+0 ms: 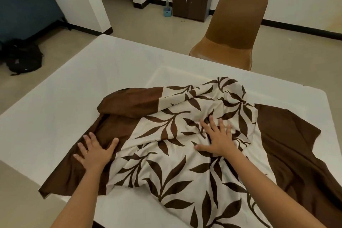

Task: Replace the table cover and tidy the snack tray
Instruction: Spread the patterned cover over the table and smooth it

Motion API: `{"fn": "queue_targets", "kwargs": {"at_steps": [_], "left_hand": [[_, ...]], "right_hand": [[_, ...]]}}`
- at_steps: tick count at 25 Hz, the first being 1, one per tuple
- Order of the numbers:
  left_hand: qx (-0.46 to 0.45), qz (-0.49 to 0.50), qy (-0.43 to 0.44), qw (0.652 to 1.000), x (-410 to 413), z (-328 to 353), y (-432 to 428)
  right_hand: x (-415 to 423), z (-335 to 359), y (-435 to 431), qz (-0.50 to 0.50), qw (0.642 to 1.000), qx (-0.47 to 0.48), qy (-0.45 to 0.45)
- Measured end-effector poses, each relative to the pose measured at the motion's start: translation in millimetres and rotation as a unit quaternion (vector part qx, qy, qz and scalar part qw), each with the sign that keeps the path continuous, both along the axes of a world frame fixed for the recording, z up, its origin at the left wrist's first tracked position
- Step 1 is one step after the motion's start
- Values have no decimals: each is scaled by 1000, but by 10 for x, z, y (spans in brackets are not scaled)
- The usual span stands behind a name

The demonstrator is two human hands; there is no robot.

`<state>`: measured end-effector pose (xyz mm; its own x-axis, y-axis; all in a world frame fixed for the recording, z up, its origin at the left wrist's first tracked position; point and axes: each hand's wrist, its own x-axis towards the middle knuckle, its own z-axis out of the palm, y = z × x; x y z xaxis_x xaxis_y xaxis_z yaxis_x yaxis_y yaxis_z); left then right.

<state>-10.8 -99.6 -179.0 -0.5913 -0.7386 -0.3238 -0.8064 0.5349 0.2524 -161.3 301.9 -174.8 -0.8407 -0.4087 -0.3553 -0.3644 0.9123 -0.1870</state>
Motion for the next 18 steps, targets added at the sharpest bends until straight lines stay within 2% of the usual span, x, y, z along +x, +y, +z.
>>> {"fn": "queue_targets", "kwargs": {"at_steps": [3,5,7,8,11,13,14,16,18], "left_hand": [[27,61,-62,996,-85,158,-222],[-8,64,-22,998,-262,241,-137],[-47,-32,69,996,-412,256,64],[-38,-83,87,992,-461,241,175],[8,-134,61,989,-548,141,368],[4,-147,50,988,-592,98,376],[-5,-166,55,985,-611,83,387],[-11,-216,58,975,-631,32,429],[-16,-255,12,967,-612,-42,506]], "right_hand": [[6,63,-13,-21,999,29,13],[182,97,-154,8,1000,4,18],[547,61,-264,74,997,-4,-21],[756,32,-267,111,993,3,-45],[1219,15,-212,225,966,73,-100],[1215,154,-221,257,954,86,-131],[1113,263,-250,241,962,45,-123],[788,503,-377,141,982,-128,-18],[372,638,-551,15,965,-234,119]]}}
